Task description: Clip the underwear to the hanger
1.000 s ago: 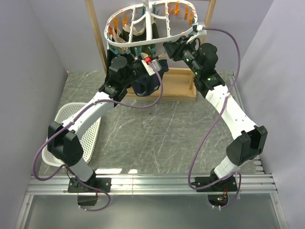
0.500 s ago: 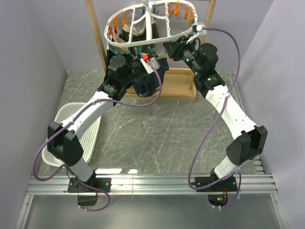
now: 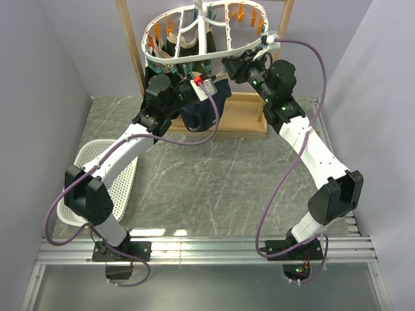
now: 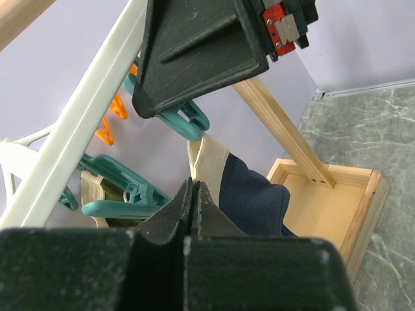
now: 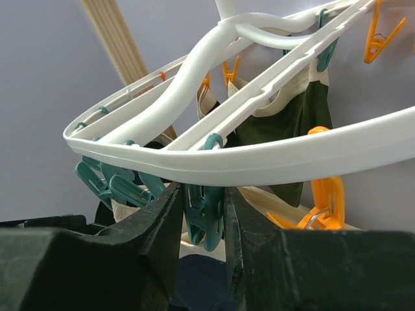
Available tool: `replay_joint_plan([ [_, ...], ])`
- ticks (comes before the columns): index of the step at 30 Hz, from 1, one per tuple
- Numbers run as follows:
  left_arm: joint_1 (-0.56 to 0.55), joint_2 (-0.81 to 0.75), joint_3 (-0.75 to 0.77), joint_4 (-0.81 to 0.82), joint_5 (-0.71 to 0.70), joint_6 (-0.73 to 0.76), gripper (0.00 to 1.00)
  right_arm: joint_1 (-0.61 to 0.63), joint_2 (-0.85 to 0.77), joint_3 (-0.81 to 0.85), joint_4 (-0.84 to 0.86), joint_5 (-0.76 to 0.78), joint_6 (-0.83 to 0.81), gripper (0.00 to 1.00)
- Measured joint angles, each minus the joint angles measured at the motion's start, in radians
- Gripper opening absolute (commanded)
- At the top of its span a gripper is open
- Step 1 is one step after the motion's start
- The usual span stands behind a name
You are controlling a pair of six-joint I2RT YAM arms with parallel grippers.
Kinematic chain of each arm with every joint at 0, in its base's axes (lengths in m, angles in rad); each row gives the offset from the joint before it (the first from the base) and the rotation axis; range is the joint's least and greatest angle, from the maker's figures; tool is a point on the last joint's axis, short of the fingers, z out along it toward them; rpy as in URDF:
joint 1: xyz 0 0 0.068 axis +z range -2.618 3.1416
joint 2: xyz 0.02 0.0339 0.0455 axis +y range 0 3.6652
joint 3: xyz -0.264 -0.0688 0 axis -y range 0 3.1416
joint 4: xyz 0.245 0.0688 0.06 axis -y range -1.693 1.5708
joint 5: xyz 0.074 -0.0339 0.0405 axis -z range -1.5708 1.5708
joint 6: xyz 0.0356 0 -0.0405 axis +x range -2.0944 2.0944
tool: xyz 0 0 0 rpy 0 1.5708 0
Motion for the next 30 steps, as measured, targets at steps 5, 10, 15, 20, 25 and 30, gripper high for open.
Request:
replay_joint_plan([
  [5, 0.0, 0.0, 0.0, 0.005, 0.007, -0.016, 0.0, 0.0, -0.002, -0.014, 0.018, -0.001, -0.004, 0.0],
  [10, 0.0, -0.002, 0.0, 0.012, 0.011, -0.03, 0.0, 0.0, -0.008, -0.029, 0.031, 0.0, -0.01, 0.0],
  [15, 0.0, -0.002, 0.0, 0.021, 0.012, -0.048, 0.0, 0.0, -0.01, -0.033, 0.037, 0.001, -0.018, 0.0],
  [20, 0.0, -0.002, 0.002, 0.027, 0.011, -0.056, 0.0, 0.0, -0.013, -0.043, 0.048, 0.0, -0.027, 0.0],
  [25, 0.0, -0.002, 0.015, 0.027, 0.011, -0.067, 0.0, 0.0, -0.013, -0.043, 0.051, 0.0, -0.034, 0.0],
  [30, 0.0, -0.002, 0.028, 0.027, 0.011, -0.079, 0.0, 0.0, -0.013, -0.043, 0.052, -0.001, -0.038, 0.0],
])
